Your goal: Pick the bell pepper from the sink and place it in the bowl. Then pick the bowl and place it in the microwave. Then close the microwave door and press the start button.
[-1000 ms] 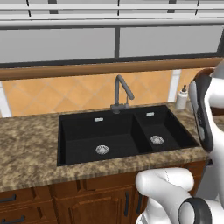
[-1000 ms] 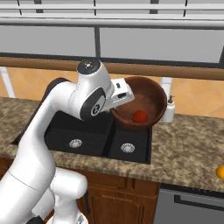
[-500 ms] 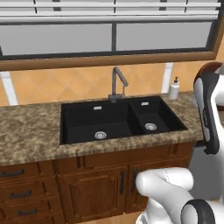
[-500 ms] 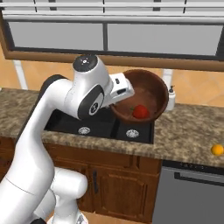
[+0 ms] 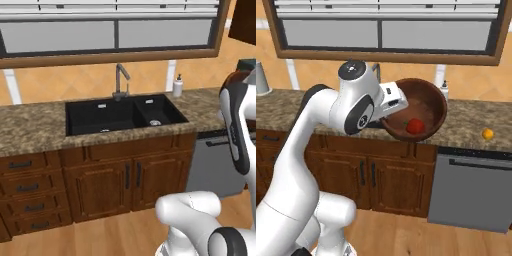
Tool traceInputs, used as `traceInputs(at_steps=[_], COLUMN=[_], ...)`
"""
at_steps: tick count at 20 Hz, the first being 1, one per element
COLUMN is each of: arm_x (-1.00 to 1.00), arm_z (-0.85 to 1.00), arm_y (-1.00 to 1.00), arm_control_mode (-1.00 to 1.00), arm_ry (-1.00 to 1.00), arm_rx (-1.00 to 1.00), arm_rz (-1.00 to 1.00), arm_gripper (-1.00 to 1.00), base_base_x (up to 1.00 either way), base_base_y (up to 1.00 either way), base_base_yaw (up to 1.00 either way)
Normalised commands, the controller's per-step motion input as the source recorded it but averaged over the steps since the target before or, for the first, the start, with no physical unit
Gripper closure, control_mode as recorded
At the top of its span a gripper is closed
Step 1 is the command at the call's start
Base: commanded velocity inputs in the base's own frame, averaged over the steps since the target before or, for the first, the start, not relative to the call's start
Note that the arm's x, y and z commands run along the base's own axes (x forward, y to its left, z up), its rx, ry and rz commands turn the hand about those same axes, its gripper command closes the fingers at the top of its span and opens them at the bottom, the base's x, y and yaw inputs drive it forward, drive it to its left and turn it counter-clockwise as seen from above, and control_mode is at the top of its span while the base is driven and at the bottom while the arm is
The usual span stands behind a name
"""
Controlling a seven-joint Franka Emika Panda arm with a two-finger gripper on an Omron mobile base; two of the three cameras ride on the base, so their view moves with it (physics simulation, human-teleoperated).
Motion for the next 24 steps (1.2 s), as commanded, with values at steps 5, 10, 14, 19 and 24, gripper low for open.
traceInputs(at_steps=[5, 10, 14, 19, 24], arm_x=[0.00, 0.00, 0.00, 0.00, 0.00], arm_z=[0.00, 0.00, 0.00, 0.00, 0.00], arm_y=[0.00, 0.00, 0.00, 0.00, 0.00], arm_control_mode=[1.00, 1.00, 1.00, 1.00, 1.00], arm_ry=[0.00, 0.00, 0.00, 0.00, 0.00], arm_rx=[0.00, 0.00, 0.00, 0.00, 0.00], arm_rz=[0.00, 0.00, 0.00, 0.00, 0.00], arm_gripper=[1.00, 1.00, 1.00, 1.00, 1.00], base_base_x=[-0.63, -0.42, -0.19, -0.03, 0.00], base_base_y=[0.00, 0.01, 0.01, 0.00, 0.00], base_base_yaw=[-0.46, -0.54, -0.58, -0.60, -0.58])
